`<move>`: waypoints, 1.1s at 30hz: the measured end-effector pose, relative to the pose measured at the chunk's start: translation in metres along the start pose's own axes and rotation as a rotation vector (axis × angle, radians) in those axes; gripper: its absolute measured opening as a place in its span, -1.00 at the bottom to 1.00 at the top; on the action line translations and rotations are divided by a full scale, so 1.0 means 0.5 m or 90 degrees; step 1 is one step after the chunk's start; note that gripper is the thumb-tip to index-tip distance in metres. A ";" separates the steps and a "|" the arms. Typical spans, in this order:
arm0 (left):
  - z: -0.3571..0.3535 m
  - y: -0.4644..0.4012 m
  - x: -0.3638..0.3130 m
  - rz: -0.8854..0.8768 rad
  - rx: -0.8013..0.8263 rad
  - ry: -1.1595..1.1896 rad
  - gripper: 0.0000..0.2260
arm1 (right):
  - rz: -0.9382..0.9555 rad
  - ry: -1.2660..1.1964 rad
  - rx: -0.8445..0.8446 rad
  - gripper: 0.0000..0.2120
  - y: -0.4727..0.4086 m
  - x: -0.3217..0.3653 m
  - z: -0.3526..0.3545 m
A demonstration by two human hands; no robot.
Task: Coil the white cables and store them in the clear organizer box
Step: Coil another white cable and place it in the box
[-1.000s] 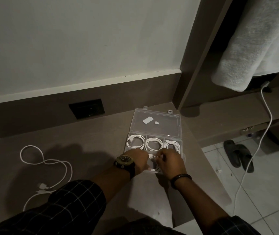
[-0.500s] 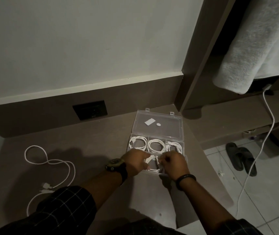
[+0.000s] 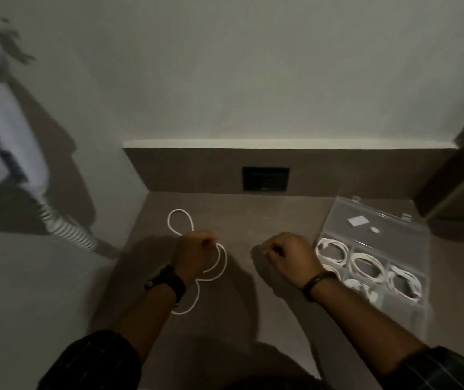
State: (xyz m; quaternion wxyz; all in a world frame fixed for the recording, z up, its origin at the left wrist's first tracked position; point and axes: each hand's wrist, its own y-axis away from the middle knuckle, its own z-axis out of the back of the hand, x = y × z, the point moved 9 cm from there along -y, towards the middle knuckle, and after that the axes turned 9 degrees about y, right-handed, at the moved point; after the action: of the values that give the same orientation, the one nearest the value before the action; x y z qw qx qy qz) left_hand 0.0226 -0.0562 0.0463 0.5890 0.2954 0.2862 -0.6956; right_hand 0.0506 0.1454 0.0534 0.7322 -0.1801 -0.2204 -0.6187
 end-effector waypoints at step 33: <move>0.043 -0.033 -0.049 0.290 0.267 0.679 -0.79 | 0.037 -0.294 -0.035 -0.84 -0.185 0.128 -0.005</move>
State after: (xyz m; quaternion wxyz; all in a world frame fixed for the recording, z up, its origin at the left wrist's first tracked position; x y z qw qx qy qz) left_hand 0.0080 -0.0542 0.0796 0.4281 0.7660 0.3279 -0.3501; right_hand -0.0313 0.0754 0.0856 0.6747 -0.3429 -0.3598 -0.5456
